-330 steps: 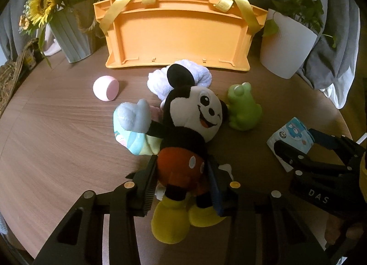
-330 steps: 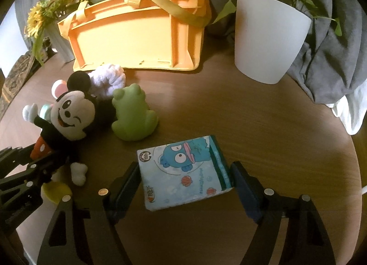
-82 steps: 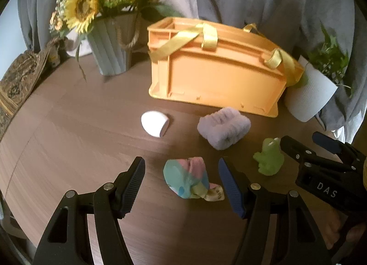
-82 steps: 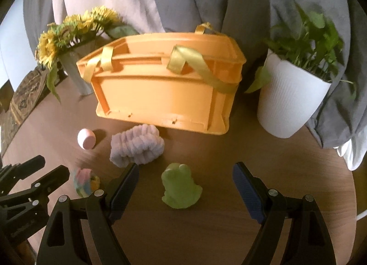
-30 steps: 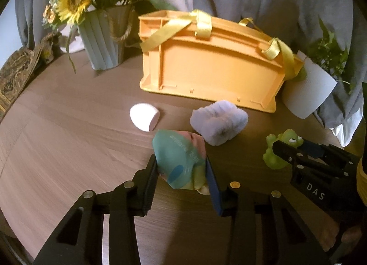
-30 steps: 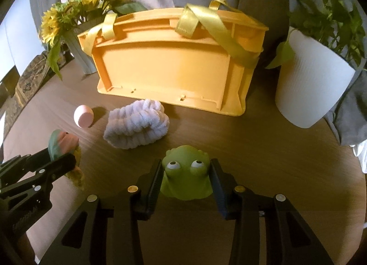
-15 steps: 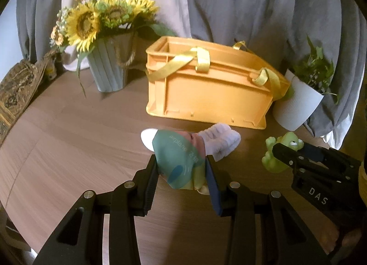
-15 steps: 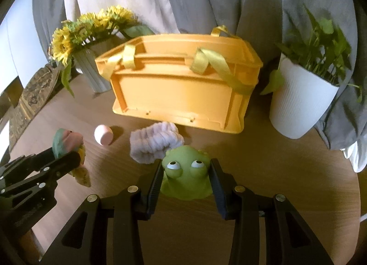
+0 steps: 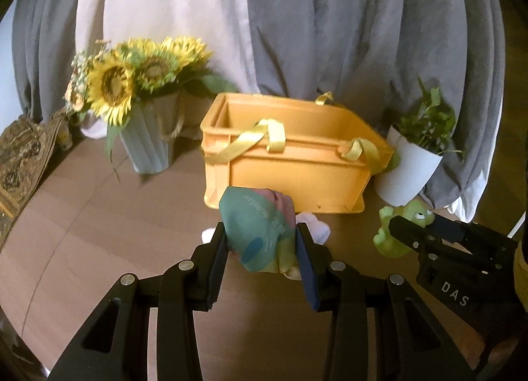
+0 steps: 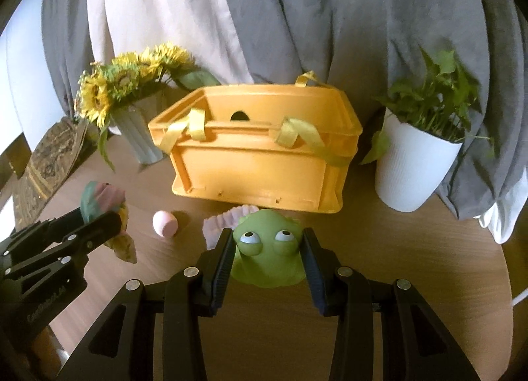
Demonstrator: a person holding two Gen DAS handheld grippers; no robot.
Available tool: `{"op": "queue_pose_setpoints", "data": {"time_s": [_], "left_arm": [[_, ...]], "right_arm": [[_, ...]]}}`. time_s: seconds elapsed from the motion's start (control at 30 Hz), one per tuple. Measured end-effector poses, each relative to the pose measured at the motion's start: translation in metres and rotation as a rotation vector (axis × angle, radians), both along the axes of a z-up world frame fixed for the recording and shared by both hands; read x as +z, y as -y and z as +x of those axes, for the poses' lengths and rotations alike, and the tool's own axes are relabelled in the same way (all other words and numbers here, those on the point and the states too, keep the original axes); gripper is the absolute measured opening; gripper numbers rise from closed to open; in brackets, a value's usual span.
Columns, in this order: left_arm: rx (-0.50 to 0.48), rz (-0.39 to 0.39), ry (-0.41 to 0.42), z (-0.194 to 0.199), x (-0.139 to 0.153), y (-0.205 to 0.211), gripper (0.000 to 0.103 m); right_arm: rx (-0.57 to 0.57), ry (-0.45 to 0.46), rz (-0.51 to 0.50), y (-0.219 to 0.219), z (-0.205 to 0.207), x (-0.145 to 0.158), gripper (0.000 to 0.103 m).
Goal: Organize soft objects
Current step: 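Lift the cloth and frog over the orange crate with both grippers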
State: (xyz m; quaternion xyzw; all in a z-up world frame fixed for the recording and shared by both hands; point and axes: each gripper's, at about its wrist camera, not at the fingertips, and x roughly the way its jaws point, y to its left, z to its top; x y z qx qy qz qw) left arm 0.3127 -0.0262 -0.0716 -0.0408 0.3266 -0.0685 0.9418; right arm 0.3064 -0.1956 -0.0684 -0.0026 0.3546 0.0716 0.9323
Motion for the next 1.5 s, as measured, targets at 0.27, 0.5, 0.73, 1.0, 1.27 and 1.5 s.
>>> {"op": "queue_pose_setpoints", "data": {"time_s": [0.27, 0.5, 0.73, 1.0, 1.27, 1.5], "left_arm": [[-0.047, -0.016, 0.070, 0.009, 0.024, -0.006, 0.039], [-0.077, -0.025, 0.123, 0.016, 0.042, -0.012, 0.039], [-0.100, -0.019, 0.169, 0.025, 0.056, -0.016, 0.039], [-0.112, -0.011, 0.219, 0.035, 0.074, -0.015, 0.039], [-0.111, -0.004, 0.276, 0.044, 0.094, -0.018, 0.039], [-0.115, -0.003, 0.318, 0.057, 0.108, -0.015, 0.039]], "right_arm": [[-0.071, 0.068, 0.019, -0.003, -0.003, 0.027, 0.042], [-0.108, 0.126, 0.023, -0.008, -0.002, 0.047, 0.042], [-0.136, 0.174, 0.027, -0.012, 0.001, 0.062, 0.042], [-0.160, 0.225, 0.033, -0.012, 0.007, 0.077, 0.042], [-0.153, 0.289, 0.030, -0.015, 0.017, 0.096, 0.042], [-0.153, 0.339, 0.030, -0.014, 0.031, 0.113, 0.042]]}}
